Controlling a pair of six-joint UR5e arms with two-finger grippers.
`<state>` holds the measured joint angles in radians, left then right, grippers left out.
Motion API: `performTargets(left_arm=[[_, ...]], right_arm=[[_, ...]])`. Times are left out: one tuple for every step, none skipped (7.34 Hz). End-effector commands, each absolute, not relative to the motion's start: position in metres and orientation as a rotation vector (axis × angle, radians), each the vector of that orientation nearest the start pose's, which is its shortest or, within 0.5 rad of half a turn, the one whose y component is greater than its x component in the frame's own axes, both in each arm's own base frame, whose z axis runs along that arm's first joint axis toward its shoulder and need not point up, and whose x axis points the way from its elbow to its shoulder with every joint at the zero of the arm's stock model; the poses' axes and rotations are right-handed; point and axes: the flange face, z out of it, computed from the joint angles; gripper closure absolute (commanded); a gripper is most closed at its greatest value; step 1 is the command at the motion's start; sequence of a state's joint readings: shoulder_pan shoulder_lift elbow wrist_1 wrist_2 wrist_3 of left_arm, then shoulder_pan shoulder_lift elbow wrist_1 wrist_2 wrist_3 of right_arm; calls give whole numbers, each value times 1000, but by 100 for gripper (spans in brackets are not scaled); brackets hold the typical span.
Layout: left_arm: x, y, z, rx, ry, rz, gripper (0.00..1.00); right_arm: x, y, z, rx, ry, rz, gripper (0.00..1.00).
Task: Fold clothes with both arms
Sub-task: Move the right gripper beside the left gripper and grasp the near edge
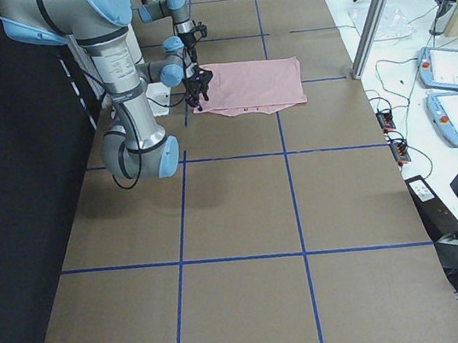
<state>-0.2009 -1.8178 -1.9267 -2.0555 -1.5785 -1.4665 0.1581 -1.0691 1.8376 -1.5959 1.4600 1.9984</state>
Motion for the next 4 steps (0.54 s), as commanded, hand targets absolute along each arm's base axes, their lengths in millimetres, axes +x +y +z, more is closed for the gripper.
performTargets(left_arm=[[524, -242, 310, 159, 1076, -83, 100], [524, -242, 310, 159, 1076, -83, 100], [524, -241, 310, 158, 1078, -81, 100], [524, -240, 310, 157, 1077, -80, 100]], right_arm=[[-599, -236, 271, 1, -756, 592, 49], [-599, -236, 271, 3, -756, 592, 75], [-599, -237, 272, 4, -754, 602, 100], [-598, -237, 272, -4, -756, 621, 100]])
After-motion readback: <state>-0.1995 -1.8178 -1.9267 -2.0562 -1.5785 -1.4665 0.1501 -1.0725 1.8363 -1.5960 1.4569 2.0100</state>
